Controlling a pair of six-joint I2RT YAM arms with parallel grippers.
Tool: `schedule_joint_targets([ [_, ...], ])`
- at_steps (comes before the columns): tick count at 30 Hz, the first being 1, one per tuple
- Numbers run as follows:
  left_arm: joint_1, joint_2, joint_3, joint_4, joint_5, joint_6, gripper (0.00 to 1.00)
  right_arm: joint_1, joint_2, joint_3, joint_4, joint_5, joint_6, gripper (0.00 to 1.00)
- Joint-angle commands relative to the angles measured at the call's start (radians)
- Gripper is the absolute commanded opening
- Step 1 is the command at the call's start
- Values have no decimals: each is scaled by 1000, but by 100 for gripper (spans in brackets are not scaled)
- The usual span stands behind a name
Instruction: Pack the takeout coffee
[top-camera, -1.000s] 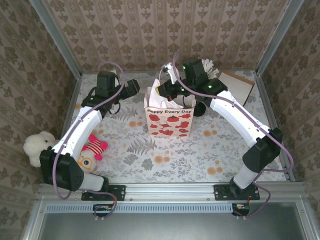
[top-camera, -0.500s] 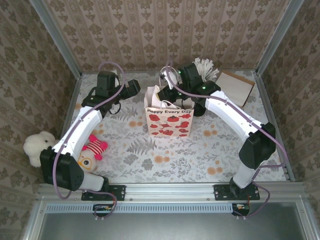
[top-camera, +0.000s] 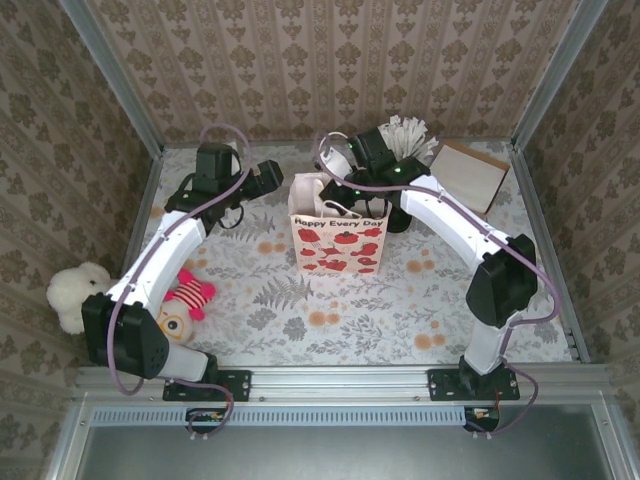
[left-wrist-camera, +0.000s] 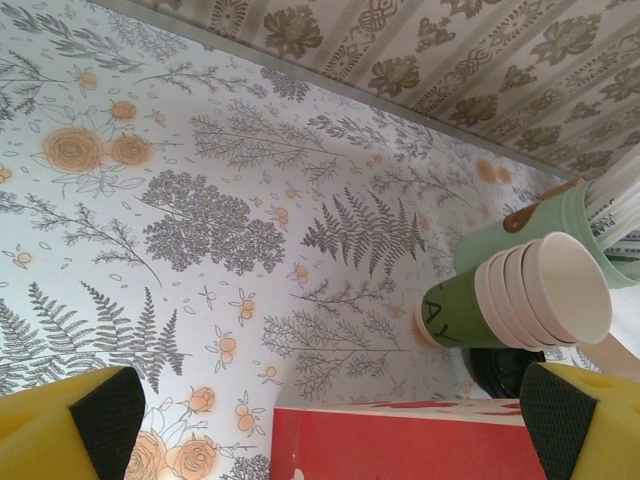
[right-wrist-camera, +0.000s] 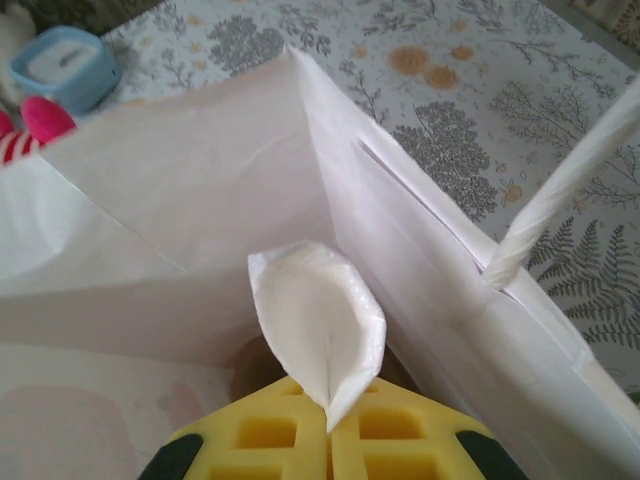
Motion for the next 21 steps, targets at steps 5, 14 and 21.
schedule_joint_targets([
  [5,5,-29,4,61,48,-9,100,15,34,73,-79,48,-94,9],
  [14,5,-86,-44,159,96,25,100,23,26,100,-88,64,-86,23],
  [21,3,-120,-71,221,171,75,100,24,-23,93,-84,95,-84,35],
])
